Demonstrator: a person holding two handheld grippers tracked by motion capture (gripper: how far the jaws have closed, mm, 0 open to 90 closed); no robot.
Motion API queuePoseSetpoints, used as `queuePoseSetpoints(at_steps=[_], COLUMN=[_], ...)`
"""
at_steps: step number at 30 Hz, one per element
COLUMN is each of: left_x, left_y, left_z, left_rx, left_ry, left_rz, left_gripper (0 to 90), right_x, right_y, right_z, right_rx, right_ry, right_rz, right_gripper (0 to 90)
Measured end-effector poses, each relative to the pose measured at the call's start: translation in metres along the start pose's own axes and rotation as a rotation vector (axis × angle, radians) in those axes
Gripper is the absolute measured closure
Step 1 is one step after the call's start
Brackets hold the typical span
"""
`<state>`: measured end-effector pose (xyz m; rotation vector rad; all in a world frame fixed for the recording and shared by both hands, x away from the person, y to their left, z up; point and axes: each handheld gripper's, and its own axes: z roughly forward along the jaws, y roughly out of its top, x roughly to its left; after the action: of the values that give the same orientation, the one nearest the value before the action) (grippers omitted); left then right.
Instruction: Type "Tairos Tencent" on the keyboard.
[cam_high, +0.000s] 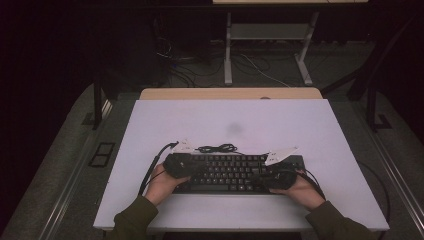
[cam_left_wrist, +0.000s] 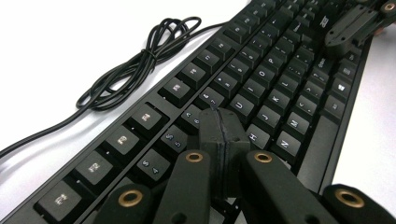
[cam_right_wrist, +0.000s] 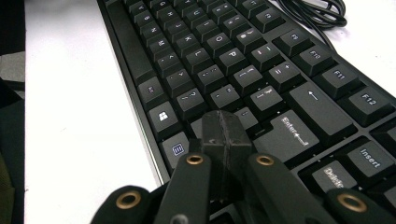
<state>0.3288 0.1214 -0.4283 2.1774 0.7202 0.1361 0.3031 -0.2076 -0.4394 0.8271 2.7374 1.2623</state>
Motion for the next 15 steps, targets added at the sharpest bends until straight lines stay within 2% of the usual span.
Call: queuePoseSetpoints(at_steps=[8, 15], left_x=[0.0007, 0.0003], left_y=[-0.0007, -0.0019], left_z=[0.0035, 0.0068], left_rx=[0.001, 0.026], left_ry=[0.005, 0.004], left_rz=[-0.010, 0.007], left_gripper=[89.3, 89.4], right_x=[0.0000, 0.0001], right_y=[-0.0001, -0.0001], right_z=[0.0000, 0.0000], right_rx=[-0.001, -0.001], right_ry=[0.000, -0.001], right_rz=[0.001, 0.001], right_gripper=[89.2, 89.2])
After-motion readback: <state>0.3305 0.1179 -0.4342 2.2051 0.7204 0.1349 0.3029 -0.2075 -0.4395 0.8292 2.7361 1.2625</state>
